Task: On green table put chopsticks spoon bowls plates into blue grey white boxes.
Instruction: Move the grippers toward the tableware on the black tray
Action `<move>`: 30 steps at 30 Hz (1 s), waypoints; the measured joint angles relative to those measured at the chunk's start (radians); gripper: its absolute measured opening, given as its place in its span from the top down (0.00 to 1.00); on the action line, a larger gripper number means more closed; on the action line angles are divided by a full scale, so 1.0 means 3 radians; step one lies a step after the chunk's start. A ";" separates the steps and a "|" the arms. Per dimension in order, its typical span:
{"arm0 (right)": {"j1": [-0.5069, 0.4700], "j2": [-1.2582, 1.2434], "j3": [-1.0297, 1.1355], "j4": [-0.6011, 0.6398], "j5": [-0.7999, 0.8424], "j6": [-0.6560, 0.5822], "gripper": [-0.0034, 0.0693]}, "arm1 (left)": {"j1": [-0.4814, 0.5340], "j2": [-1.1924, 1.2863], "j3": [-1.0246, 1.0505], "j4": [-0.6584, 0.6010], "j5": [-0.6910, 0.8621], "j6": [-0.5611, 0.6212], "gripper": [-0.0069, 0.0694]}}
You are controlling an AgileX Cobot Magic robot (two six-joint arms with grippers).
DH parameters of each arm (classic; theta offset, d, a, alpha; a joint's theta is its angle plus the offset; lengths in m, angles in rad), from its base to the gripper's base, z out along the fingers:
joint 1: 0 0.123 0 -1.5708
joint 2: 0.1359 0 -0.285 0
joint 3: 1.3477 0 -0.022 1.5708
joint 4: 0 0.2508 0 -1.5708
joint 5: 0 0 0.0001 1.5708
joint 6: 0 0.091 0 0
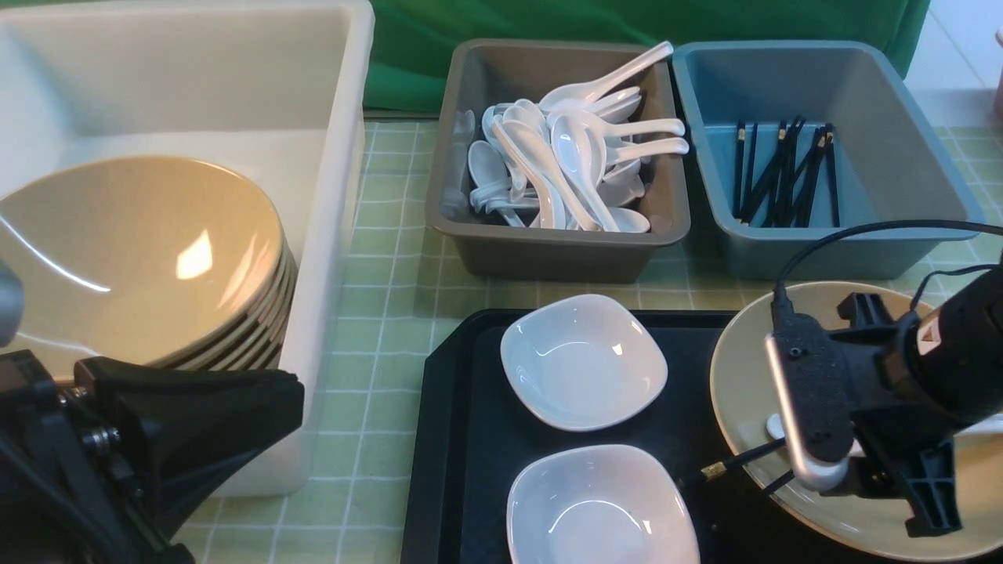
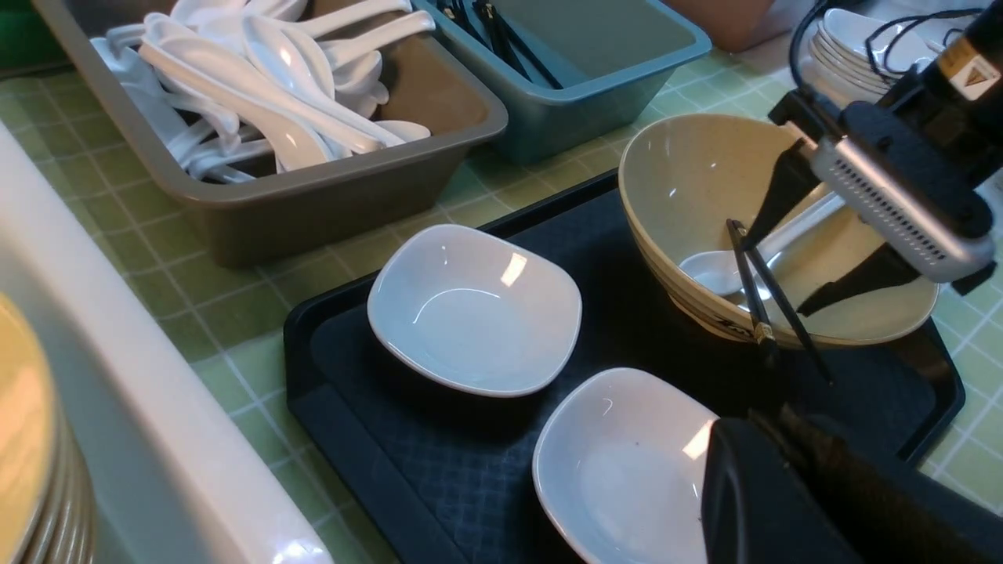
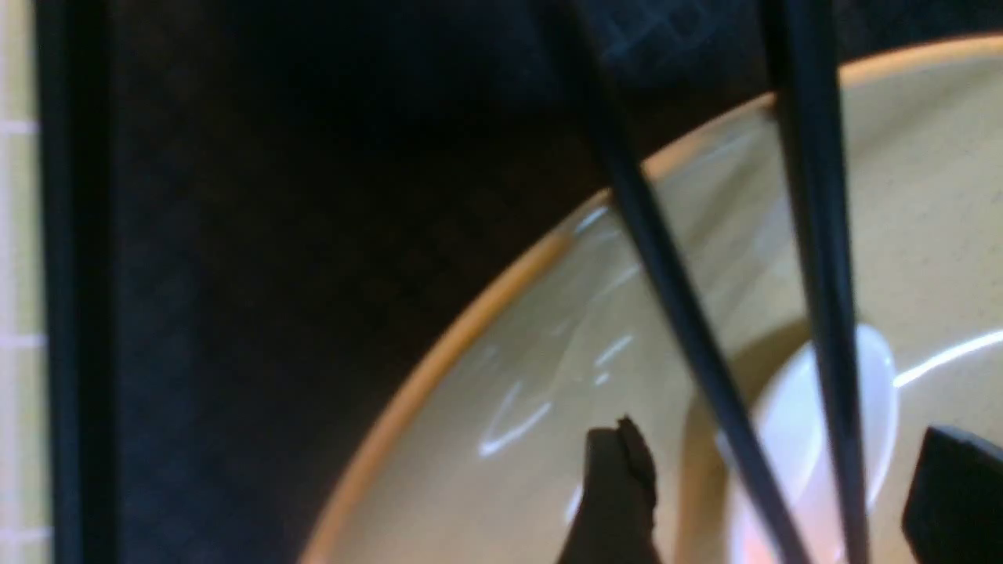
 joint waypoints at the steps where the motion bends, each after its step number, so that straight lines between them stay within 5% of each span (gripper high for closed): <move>1: 0.0000 0.0030 -0.0003 -0.0003 -0.0063 -0.0005 0.30 | 0.0000 0.0000 0.0000 0.0000 0.0000 0.0000 0.91; 8: 0.0000 0.0202 -0.0003 -0.0003 -0.0171 -0.0029 0.38 | -0.0003 0.0000 0.0000 0.0000 0.0003 -0.0009 0.91; 16: 0.0000 0.0256 -0.0006 -0.0003 -0.0177 -0.0035 0.87 | -0.0003 0.0000 0.0000 0.0000 0.0003 -0.0012 0.91; 30: 0.0000 0.0256 -0.0527 -0.0003 0.0051 -0.0109 0.88 | -0.0003 0.0000 0.0000 -0.0010 -0.0003 -0.0012 0.91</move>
